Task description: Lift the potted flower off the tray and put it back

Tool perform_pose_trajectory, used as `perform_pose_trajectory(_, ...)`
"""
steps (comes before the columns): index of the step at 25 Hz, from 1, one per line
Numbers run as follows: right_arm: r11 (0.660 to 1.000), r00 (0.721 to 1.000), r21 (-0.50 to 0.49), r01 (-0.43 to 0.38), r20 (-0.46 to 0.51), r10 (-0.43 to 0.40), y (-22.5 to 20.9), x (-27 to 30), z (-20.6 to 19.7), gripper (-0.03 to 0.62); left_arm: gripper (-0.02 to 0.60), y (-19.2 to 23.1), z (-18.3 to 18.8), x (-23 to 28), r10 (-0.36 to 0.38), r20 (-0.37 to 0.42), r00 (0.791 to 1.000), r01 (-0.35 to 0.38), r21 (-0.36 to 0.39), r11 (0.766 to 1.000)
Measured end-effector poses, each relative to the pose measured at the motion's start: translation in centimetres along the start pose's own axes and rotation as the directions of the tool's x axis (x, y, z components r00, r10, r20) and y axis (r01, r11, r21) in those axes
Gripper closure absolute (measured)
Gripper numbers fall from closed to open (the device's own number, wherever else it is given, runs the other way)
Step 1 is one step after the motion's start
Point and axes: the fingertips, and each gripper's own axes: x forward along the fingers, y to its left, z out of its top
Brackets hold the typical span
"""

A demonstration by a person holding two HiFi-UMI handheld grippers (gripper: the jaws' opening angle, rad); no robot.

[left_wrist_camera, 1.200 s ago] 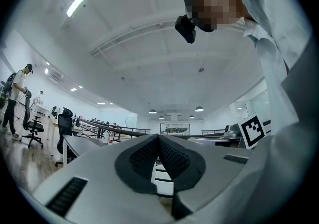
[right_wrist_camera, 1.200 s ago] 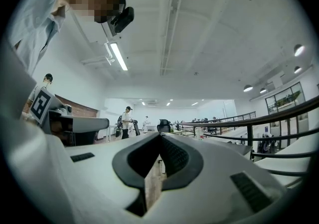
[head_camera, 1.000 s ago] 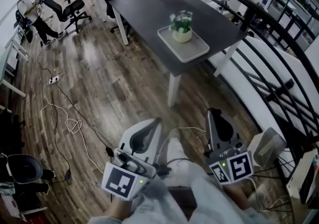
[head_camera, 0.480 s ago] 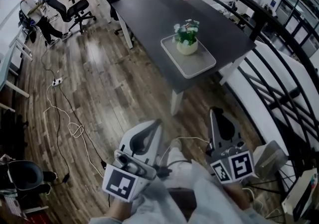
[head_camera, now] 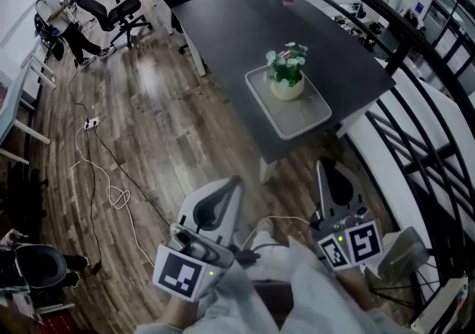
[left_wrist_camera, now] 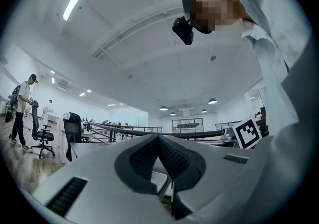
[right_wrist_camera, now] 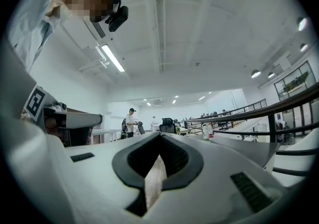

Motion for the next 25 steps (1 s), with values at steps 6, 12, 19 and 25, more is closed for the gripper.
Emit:
perform_pose_trajectory(6, 0.999, 0.999, -0.011, -0.032, -0.005, 0.032, -2.0, 3.0, 0.0, 0.591, 0.583, 1.7, 0.1, 3.2, 0.024, 0.02, 1.0, -0.024, 0.006, 1.0)
perform_pose_trajectory(12, 0.998, 0.998, -0.016, -0.053, -0.022, 0.053, -3.5, 4.9, -0.6, 0.591, 0.583, 2.9, -0.5, 5.4, 0.039, 0.028, 0.999, -0.039, 0.004, 0.999)
perform_pose_trajectory(19, 0.998, 0.998, -0.018, -0.066, -0.015, 0.065, -4.8, 5.6, 0.0, 0.591, 0.583, 2.7, -0.4, 6.7, 0.053, 0.037, 0.998, -0.053, 0.009, 0.999)
perform_pose_trajectory(25, 0.998, 0.998, -0.007, -0.066, -0.019, 0.066, -5.2, 5.1, -0.4, 0.591, 0.583, 1.8, -0.5, 7.2, 0.04, 0.031, 0.999, -0.041, 0.01, 0.999)
